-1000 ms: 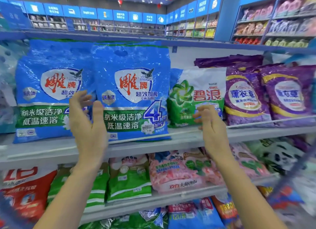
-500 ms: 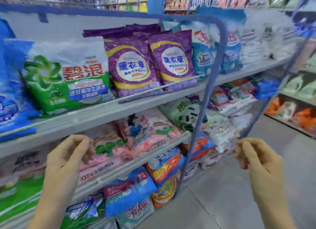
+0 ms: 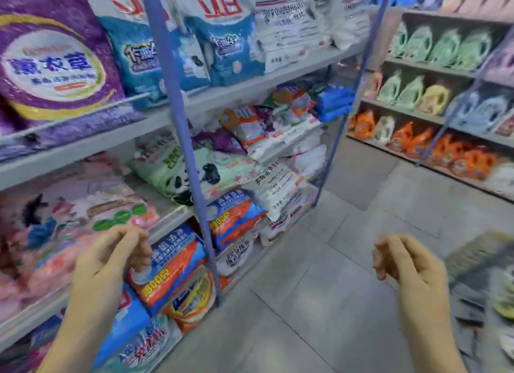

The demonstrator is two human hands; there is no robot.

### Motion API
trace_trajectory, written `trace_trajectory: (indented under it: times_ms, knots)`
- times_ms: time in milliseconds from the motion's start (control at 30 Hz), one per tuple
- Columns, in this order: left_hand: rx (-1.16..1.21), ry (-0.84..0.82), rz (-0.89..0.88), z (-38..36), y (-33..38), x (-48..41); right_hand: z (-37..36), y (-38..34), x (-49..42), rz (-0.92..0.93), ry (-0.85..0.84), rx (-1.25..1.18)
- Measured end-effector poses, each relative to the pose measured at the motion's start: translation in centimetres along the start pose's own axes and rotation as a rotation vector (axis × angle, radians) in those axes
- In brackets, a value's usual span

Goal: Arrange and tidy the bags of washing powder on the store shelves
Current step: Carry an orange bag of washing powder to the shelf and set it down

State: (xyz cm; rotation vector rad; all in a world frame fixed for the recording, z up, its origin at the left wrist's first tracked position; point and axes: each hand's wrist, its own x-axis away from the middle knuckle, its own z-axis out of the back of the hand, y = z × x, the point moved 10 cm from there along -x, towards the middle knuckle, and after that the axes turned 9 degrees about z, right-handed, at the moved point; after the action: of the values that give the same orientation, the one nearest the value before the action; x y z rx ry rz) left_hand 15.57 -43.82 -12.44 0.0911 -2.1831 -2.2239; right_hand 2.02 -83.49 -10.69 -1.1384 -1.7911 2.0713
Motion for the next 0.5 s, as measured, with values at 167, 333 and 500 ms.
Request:
trace_trajectory:
  times_ms: [167, 333, 500]
  knots:
    - [-0.037, -0.012, 0.019, -6.0, -1.5, -4.2, 2.7, 5.0, -4.3, -0.060, 0.041, 0.016]
    - [-0.047, -0.018, 0.030, -11.8, -2.6, -10.1, 3.8, 9.3, -11.5, -0.081, 0.072, 0.058]
    - [-0.002, -0.023, 0.042, -16.9, -2.3, -16.2, 3.1, 12.6, -19.1, -0.071, 0.043, 0.084]
